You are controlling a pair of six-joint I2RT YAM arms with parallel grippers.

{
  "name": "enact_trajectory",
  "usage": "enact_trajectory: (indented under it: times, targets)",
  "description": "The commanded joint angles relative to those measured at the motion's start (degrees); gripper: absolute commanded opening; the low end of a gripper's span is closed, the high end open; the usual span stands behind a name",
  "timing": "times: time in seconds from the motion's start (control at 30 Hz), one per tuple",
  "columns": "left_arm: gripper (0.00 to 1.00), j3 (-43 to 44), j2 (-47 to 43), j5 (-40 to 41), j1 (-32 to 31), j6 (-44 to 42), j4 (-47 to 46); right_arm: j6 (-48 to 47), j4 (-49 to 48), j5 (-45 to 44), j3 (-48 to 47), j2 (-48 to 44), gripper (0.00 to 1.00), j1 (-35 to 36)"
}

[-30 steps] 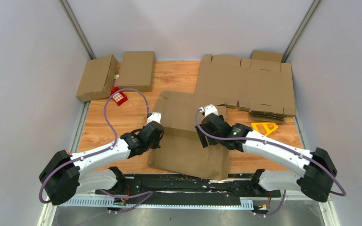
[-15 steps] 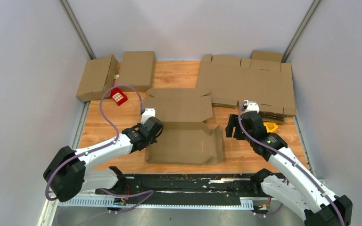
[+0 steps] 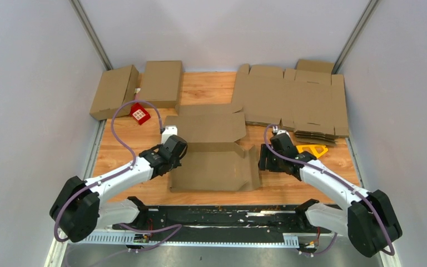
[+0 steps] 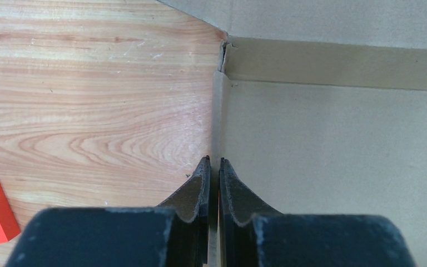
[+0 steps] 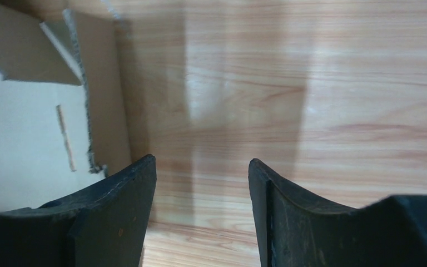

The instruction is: Fold the paper box

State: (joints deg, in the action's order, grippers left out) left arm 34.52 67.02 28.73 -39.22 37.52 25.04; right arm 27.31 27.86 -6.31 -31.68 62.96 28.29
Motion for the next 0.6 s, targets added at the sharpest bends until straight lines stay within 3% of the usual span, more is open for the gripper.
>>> enact_trajectory:
  times: [0.0, 0.27, 0.57]
  targets:
    - [0.04, -1.0, -1.8, -0.7, 2.0, 0.2, -2.1, -0.6, -8.3, 13.0, 1.0, 0.7, 0.62, -0.7]
    - [0.04, -1.8, -2.4, -2.3, 2.0, 0.8, -2.9, 1.7, -17.5, 32.4, 2.8, 2.7, 0.64, -1.4]
    - [0.03, -1.9, -2.6, -2.8, 2.0, 0.3, -3.0, 7.3, -25.8, 37.7, 5.6, 3.3, 0.58, -1.7]
